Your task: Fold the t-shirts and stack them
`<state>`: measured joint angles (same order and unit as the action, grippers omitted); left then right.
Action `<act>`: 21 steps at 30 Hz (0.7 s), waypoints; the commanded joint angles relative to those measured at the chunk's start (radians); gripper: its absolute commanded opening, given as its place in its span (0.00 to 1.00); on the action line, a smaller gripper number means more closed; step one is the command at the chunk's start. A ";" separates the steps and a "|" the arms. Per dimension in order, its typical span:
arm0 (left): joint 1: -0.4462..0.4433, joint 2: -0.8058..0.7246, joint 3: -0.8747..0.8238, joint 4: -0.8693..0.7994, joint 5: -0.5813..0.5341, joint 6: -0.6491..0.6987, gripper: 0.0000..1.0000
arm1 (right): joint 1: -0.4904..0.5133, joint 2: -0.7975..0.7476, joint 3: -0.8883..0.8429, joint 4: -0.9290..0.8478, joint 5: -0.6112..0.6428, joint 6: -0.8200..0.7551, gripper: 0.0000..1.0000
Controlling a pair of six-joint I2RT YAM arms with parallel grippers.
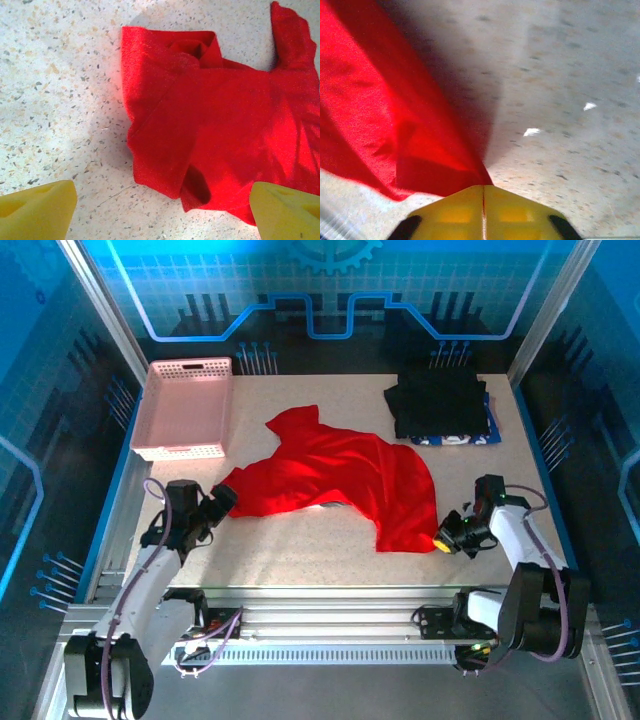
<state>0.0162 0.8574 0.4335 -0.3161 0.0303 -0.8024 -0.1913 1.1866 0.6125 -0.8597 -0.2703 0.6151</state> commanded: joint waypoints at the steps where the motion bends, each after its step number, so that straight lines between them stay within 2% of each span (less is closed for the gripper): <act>1: 0.007 -0.001 -0.023 0.002 -0.005 0.008 0.90 | -0.016 -0.031 0.000 -0.020 0.091 0.066 0.31; 3: 0.007 0.004 -0.023 0.006 0.002 0.008 0.90 | -0.015 -0.052 0.000 -0.034 0.063 0.091 0.43; 8: 0.007 0.009 -0.023 0.014 0.007 0.014 0.90 | -0.013 -0.170 -0.039 -0.044 -0.006 0.177 0.52; 14: 0.007 0.015 -0.025 0.062 0.034 0.028 0.90 | -0.013 -0.081 -0.100 0.064 -0.076 0.205 0.52; 21: 0.007 0.019 0.006 0.069 0.048 0.038 0.90 | -0.010 0.043 -0.090 0.162 -0.056 0.204 0.49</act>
<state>0.0162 0.8722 0.4198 -0.2604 0.0574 -0.7895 -0.1928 1.1862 0.5179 -0.7475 -0.3218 0.8070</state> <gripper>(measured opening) 0.905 0.498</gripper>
